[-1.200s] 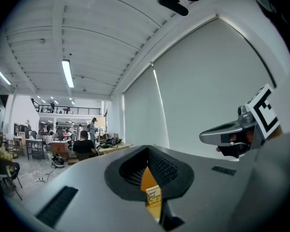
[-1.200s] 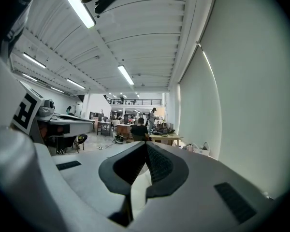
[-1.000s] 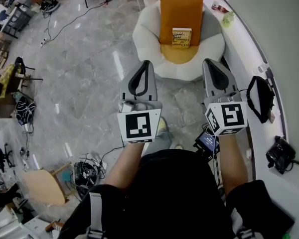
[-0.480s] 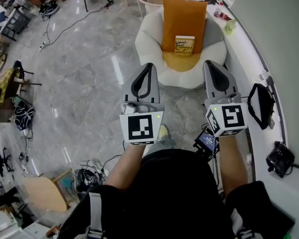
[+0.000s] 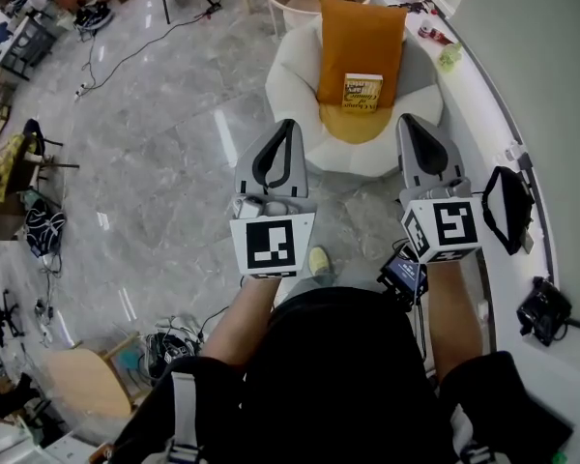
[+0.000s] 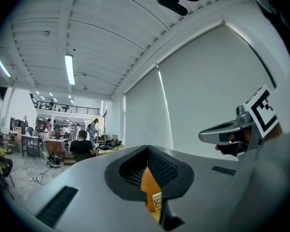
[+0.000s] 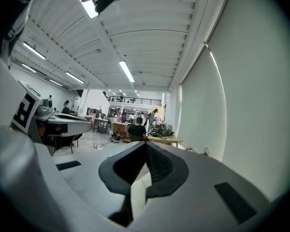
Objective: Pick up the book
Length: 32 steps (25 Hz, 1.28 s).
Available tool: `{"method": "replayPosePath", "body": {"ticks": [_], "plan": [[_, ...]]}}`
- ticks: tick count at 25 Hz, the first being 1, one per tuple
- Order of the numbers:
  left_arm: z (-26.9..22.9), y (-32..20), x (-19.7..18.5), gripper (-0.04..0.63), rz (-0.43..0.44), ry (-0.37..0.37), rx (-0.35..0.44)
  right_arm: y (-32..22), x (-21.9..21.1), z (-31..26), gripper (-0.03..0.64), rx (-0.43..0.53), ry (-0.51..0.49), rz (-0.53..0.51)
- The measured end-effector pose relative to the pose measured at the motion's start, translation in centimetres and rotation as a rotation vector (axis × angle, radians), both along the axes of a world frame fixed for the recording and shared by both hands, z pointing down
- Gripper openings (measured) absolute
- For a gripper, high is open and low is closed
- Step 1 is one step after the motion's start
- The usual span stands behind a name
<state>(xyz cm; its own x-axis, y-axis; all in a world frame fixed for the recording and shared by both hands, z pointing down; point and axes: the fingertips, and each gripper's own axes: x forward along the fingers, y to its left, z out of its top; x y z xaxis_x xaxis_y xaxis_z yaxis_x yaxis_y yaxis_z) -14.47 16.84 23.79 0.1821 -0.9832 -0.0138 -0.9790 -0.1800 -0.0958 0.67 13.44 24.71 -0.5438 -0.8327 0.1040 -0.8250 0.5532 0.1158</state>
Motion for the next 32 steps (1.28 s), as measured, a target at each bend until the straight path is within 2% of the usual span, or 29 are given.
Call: {"method": "replayPosePath", "body": {"ticks": [4, 16, 32], "plan": [[0.1, 0.3, -0.7, 0.011, -0.009, -0.018, -0.008, 0.2, -0.3, -0.1, 0.014, 0.021, 0.020, -0.030], [-0.8, 0.0, -0.5, 0.011, -0.020, -0.018, 0.004, -0.5, 0.1, -1.4, 0.014, 0.023, 0.001, -0.008], [-0.5, -6.6, 1.2, 0.011, -0.034, -0.008, 0.012, -7.3, 1.3, -0.1, 0.014, 0.027, 0.008, -0.042]]}}
